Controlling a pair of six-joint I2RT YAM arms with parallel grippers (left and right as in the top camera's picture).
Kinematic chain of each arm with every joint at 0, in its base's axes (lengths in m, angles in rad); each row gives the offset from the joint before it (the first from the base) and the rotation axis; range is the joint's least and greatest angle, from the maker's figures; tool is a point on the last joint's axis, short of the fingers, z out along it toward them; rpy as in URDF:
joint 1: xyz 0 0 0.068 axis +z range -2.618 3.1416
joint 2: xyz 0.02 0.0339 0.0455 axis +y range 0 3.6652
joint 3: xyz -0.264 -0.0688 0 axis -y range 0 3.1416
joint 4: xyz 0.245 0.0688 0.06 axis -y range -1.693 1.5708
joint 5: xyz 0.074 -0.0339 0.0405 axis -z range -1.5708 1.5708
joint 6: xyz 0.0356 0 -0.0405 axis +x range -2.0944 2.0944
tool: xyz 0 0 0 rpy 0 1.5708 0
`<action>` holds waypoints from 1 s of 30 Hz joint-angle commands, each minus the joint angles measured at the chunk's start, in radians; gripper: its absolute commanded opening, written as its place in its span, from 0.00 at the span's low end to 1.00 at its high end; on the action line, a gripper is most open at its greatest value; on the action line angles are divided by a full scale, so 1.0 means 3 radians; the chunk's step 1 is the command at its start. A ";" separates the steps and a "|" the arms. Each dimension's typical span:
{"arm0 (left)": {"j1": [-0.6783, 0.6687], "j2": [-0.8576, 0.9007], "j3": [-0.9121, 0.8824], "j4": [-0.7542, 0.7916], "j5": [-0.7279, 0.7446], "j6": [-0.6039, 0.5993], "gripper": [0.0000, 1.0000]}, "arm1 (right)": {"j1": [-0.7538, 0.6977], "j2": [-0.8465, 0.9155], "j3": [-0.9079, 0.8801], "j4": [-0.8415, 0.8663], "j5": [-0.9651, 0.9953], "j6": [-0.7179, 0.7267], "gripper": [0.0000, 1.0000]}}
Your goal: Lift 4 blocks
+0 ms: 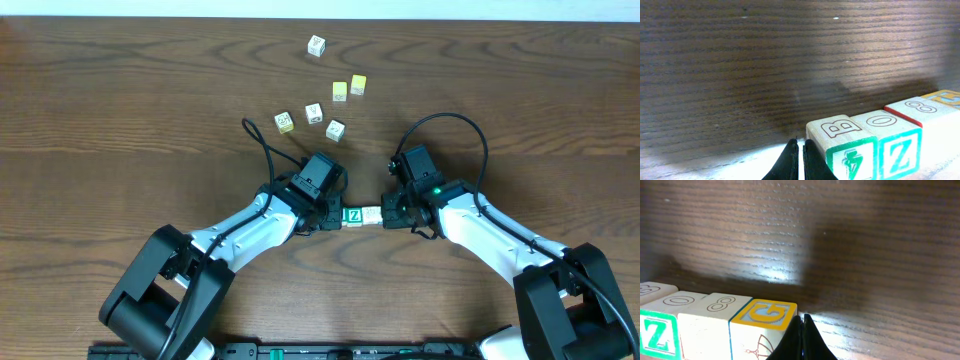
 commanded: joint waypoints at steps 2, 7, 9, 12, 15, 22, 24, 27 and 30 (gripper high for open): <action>-0.0011 0.0004 -0.0038 0.0010 0.0060 0.0023 0.07 | -0.0008 0.0027 -0.0003 0.0052 -0.0276 0.0036 0.01; -0.0013 0.0004 -0.0038 0.0011 0.0061 0.0023 0.07 | -0.0006 0.0027 -0.0003 0.0051 -0.0312 0.0034 0.01; -0.0011 0.0004 -0.0038 0.0017 0.0061 0.0023 0.07 | -0.0004 0.0027 -0.0003 0.0052 -0.0312 0.0036 0.01; -0.0013 0.0004 -0.0038 0.0043 0.0061 0.0022 0.07 | -0.0001 0.0027 -0.0003 0.0053 -0.0359 0.0034 0.01; -0.0013 0.0004 -0.0038 0.0062 0.0062 0.0022 0.07 | -0.0001 0.0027 -0.0003 0.0065 -0.0398 0.0034 0.01; -0.0013 0.0004 -0.0038 0.0104 0.0088 0.0022 0.07 | -0.0001 0.0027 -0.0003 0.0067 -0.0463 0.0034 0.01; -0.0013 0.0003 -0.0038 0.0136 0.0116 0.0020 0.07 | -0.0001 0.0027 -0.0003 0.0083 -0.0478 0.0034 0.01; -0.0013 0.0004 -0.0038 0.0164 0.0150 0.0020 0.07 | -0.0001 0.0027 -0.0003 0.0090 -0.0483 0.0036 0.01; -0.0013 0.0004 -0.0038 0.0160 0.0150 0.0020 0.07 | 0.0000 0.0027 -0.0003 0.0090 -0.0484 0.0051 0.01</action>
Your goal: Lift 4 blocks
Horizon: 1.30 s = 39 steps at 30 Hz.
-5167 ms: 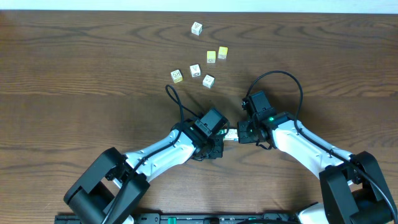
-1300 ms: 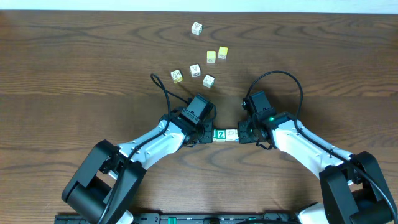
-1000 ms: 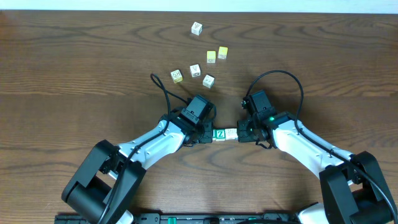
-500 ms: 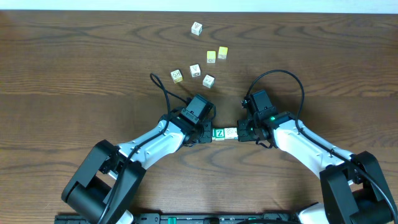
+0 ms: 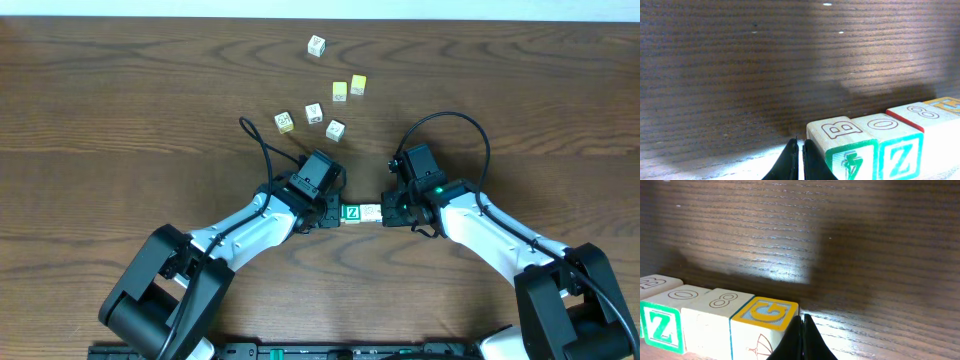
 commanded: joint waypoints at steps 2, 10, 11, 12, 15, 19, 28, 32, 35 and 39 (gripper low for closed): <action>-0.0038 0.0004 -0.0018 0.0070 0.0224 0.0019 0.07 | 0.0045 0.0027 -0.0001 0.0043 -0.0367 0.0060 0.01; -0.0120 0.0004 -0.0018 0.0080 0.0244 0.0005 0.07 | 0.0160 0.0027 -0.0001 0.0095 -0.0367 0.0109 0.01; -0.0135 0.0003 -0.0018 0.0081 0.0243 0.0005 0.07 | 0.0177 0.0027 -0.0001 0.0102 -0.0367 0.0109 0.01; -0.0148 0.0004 -0.0018 0.0080 0.0243 -0.0004 0.07 | 0.0196 0.0027 -0.0001 0.0103 -0.0366 0.0111 0.01; -0.0149 0.0004 -0.0018 0.0081 0.0243 -0.0018 0.07 | 0.0214 0.0027 -0.0001 0.0104 -0.0366 0.0135 0.01; -0.0149 0.0003 -0.0018 0.0093 0.0244 -0.0018 0.07 | 0.0214 0.0027 -0.0001 0.0104 -0.0366 0.0148 0.01; -0.0149 0.0004 -0.0018 0.0092 0.0244 -0.0019 0.07 | 0.0214 0.0027 -0.0001 0.0098 -0.0366 0.0205 0.01; -0.0149 0.0003 -0.0018 0.0092 0.0244 -0.0032 0.07 | 0.0214 0.0027 -0.0001 0.0088 -0.0366 0.0296 0.01; -0.0149 0.0003 -0.0018 0.0093 0.0244 -0.0043 0.07 | 0.0214 0.0027 -0.0001 0.0086 -0.0366 0.0347 0.01; -0.0149 0.0003 -0.0018 0.0093 0.0244 -0.0043 0.07 | 0.0214 0.0027 -0.0001 0.0088 -0.0369 0.0346 0.01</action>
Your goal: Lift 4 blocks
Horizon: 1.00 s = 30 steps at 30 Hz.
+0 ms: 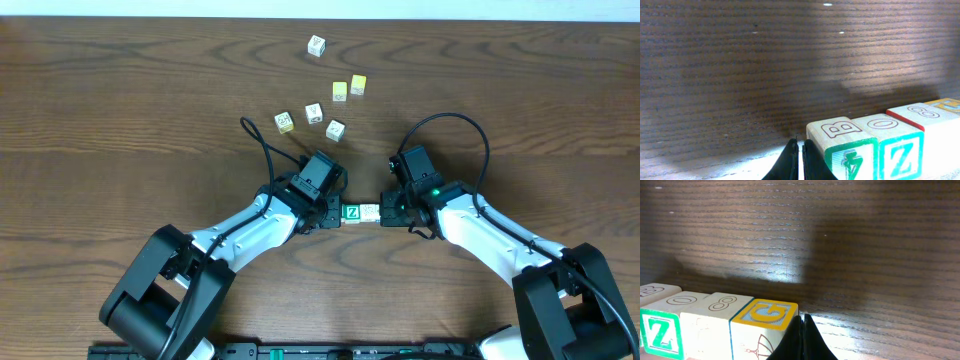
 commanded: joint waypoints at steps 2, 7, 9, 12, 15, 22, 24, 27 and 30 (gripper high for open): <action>-0.0117 0.0004 -0.0013 0.0083 0.0296 -0.0029 0.07 | 0.0144 0.0025 0.0009 0.0071 -0.0472 0.0079 0.01; -0.0117 0.0003 -0.0013 0.0083 0.0298 -0.0029 0.07 | 0.0144 0.0025 0.0009 0.0072 -0.0472 0.0079 0.01; -0.0117 0.0003 -0.0013 0.0088 0.0298 -0.0029 0.07 | 0.0144 0.0025 0.0009 0.0074 -0.0482 0.0079 0.01; -0.0117 0.0003 -0.0013 0.0108 0.0299 -0.0029 0.07 | 0.0144 0.0025 0.0009 0.0112 -0.0556 0.0079 0.01; -0.0117 0.0003 -0.0013 0.0122 0.0300 -0.0029 0.08 | 0.0144 0.0025 0.0009 0.0134 -0.0557 0.0079 0.01; -0.0117 0.0003 -0.0013 0.0145 0.0384 -0.0029 0.07 | 0.0144 0.0025 0.0009 0.0134 -0.0557 0.0079 0.01; -0.0117 0.0003 -0.0013 0.0144 0.0385 -0.0028 0.07 | 0.0145 0.0025 0.0009 0.0132 -0.0558 0.0079 0.01; -0.0117 0.0003 -0.0013 0.0144 0.0385 -0.0029 0.07 | 0.0168 0.0025 0.0009 0.0135 -0.0557 0.0079 0.01; -0.0117 0.0003 -0.0013 0.0145 0.0413 -0.0029 0.07 | 0.0188 0.0025 0.0009 0.0141 -0.0557 0.0079 0.01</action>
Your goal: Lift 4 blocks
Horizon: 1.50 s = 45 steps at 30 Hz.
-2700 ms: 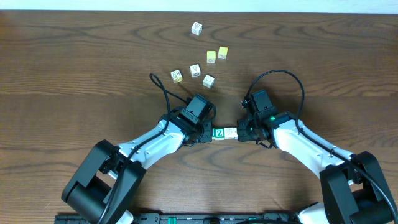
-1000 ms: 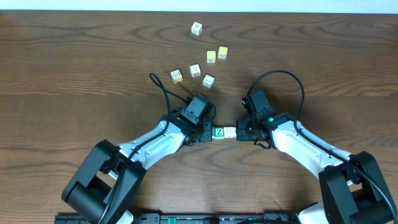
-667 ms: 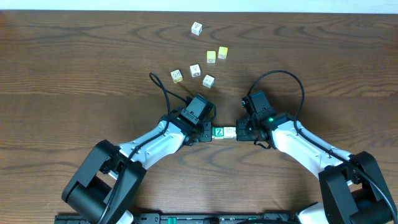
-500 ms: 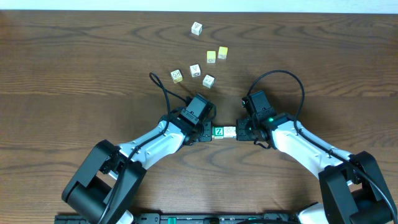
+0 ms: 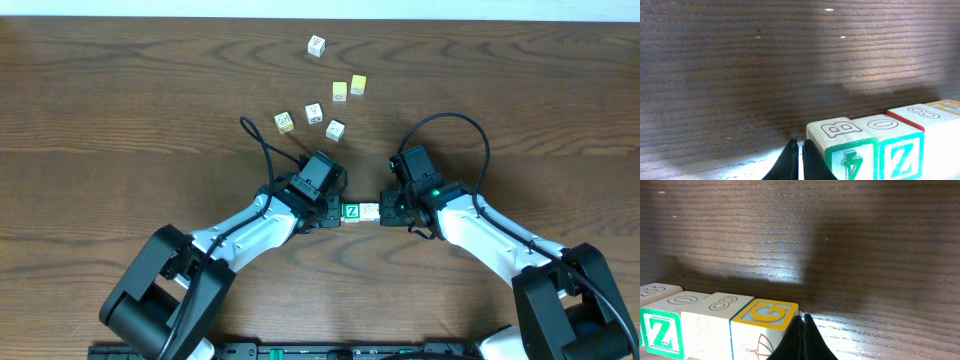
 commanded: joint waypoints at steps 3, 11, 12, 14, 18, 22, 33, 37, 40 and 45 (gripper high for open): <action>-0.0116 0.0003 -0.0001 0.0108 0.0459 -0.0029 0.07 | 0.0184 0.0025 0.0023 0.0088 -0.0553 0.0064 0.01; -0.0116 0.0003 -0.0001 0.0134 0.0495 -0.0028 0.07 | 0.0187 0.0025 0.0024 0.0179 -0.0729 0.0064 0.01; -0.0116 0.0003 -0.0001 0.0151 0.0495 -0.0029 0.07 | 0.0188 0.0025 0.0024 0.0189 -0.0736 0.0064 0.01; -0.0116 0.0003 -0.0001 0.0181 0.0505 -0.0029 0.07 | 0.0191 0.0025 0.0024 0.0205 -0.0758 0.0064 0.01; -0.0116 0.0003 -0.0001 0.0181 0.0505 -0.0028 0.07 | 0.0201 0.0025 0.0024 0.0210 -0.0811 0.0064 0.01; -0.0116 0.0003 -0.0001 0.0181 0.0505 -0.0029 0.07 | 0.0202 0.0024 0.0024 0.0214 -0.0829 0.0064 0.01; -0.0116 -0.0163 0.0000 0.0181 0.0506 -0.0027 0.07 | 0.0215 0.0024 0.0024 0.0276 -0.0930 0.0088 0.01; -0.0116 -0.0238 0.0000 0.0181 0.0504 -0.0027 0.07 | 0.0253 0.0024 0.0028 0.0285 -0.0974 0.0088 0.01; -0.0116 -0.0242 0.0000 0.0179 0.0504 -0.0027 0.07 | 0.0276 0.0024 0.0031 0.0294 -0.0975 0.0088 0.01; -0.0116 -0.0242 0.0000 0.0181 0.0505 -0.0028 0.07 | 0.0282 0.0014 0.0047 0.0296 -0.0979 0.0088 0.01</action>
